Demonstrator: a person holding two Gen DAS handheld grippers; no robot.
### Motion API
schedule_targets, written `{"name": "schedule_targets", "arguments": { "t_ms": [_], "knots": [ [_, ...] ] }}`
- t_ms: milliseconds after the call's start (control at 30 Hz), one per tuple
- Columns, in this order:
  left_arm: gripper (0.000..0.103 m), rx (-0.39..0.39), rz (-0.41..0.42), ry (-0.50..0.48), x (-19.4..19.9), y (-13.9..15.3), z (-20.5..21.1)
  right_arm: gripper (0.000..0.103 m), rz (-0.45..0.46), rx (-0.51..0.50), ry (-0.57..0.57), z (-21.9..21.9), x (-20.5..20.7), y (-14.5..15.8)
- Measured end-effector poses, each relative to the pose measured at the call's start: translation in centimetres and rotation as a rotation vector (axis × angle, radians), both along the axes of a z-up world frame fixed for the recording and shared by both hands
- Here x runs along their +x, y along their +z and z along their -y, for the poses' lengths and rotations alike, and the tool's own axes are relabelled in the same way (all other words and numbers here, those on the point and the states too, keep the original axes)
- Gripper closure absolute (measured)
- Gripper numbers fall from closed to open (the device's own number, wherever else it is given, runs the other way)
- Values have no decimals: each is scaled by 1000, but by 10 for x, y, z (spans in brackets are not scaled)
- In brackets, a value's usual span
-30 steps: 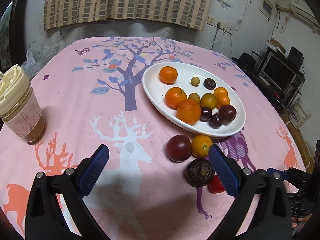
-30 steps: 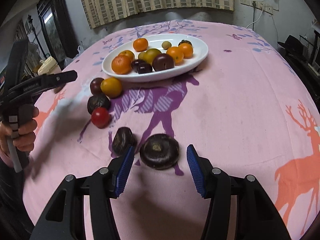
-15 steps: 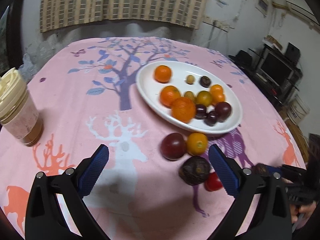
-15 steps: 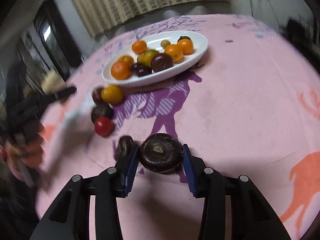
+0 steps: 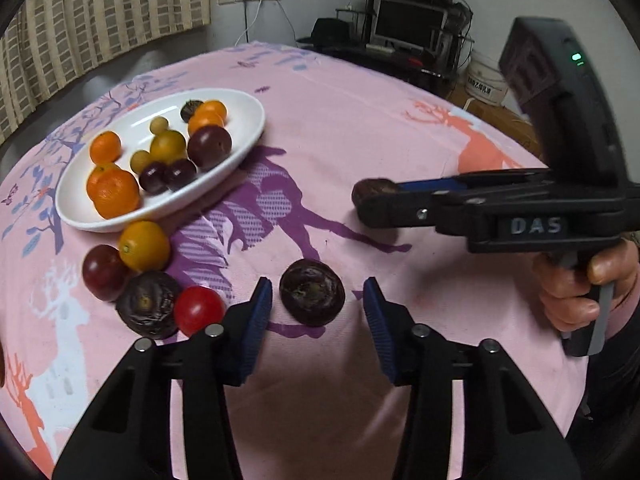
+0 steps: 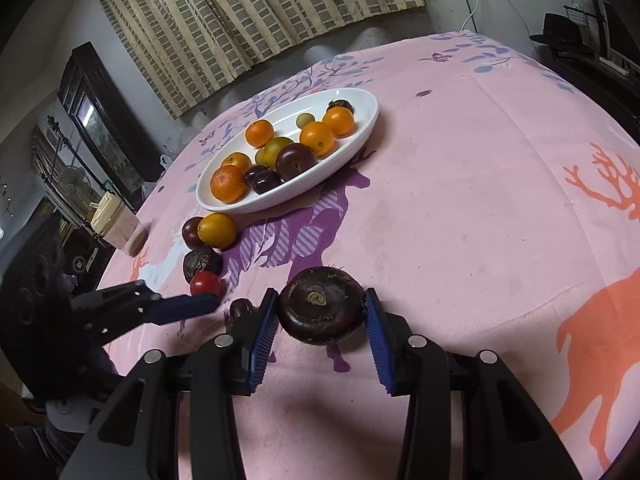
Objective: Organize fruits
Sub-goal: 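Grasp a dark passion fruit with the right tool while the left tool grasps a plum, then carry the passion fruit and plum onto the plate and open both tools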
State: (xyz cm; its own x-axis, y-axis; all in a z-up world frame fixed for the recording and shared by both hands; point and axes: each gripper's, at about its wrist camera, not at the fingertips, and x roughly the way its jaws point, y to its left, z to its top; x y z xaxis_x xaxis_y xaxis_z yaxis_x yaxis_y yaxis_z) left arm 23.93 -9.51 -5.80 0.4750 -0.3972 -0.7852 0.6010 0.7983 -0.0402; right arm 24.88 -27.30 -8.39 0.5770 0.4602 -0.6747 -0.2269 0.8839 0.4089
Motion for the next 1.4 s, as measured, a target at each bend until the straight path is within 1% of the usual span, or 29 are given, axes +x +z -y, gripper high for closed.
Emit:
{"name": "schedule_targets", "arguments": {
  "t_ms": [133,200,333,400,467,567,667,767,833,900,1000,1033,1100,1133,1200,1267,1300,1333,1367,1400],
  "knots": [
    [57,2,-41,42,11,-9,0,59,21,4,3,0,-3,3],
    [57,7,-58,46,15,-13,1,59,25,3,7,0,-4,4],
    [57,27,-42,47,14,-17,5,59,37,-1,8,-1,-5,6],
    [61,27,-39,52,14,-17,5,59,36,2,6,0,-5,6],
    [67,19,-42,47,14,-17,6,59,33,-3,0,1,-4,5],
    [67,21,-41,52,11,-16,8,59,30,-26,-15,1,-3,3],
    [67,-30,-58,56,10,-9,2,59,24,-12,-7,1,-2,2],
    [67,-93,-17,95,14,11,-13,59,34,-7,8,-3,1,6],
    [67,-138,3,142,28,25,-27,59,41,-19,9,-9,9,13],
    [67,-166,23,193,47,37,-39,59,62,-19,-1,-14,22,25],
    [67,-171,67,256,82,51,-51,59,102,0,-34,-20,57,42],
    [67,-168,75,272,92,55,-54,59,116,-21,-50,-24,72,46],
    [67,-166,83,313,118,58,-62,59,134,-79,-83,-33,101,47],
    [67,-159,80,342,135,57,-66,59,130,-90,-91,-36,112,46],
    [67,-155,71,378,157,54,-72,59,119,-87,-92,-40,131,42],
    [67,-156,57,405,171,50,-78,58,113,-83,-94,-44,146,37],
    [65,-153,42,429,177,47,-81,58,112,-83,-90,-46,149,35],
    [57,-145,35,455,181,45,-83,52,116,-85,-89,-48,151,35],
    [30,-140,37,483,180,46,-86,49,117,-85,-87,-49,151,36],
    [9,-150,62,508,175,51,-90,49,121,-89,-77,-50,148,38]
  ]
}}
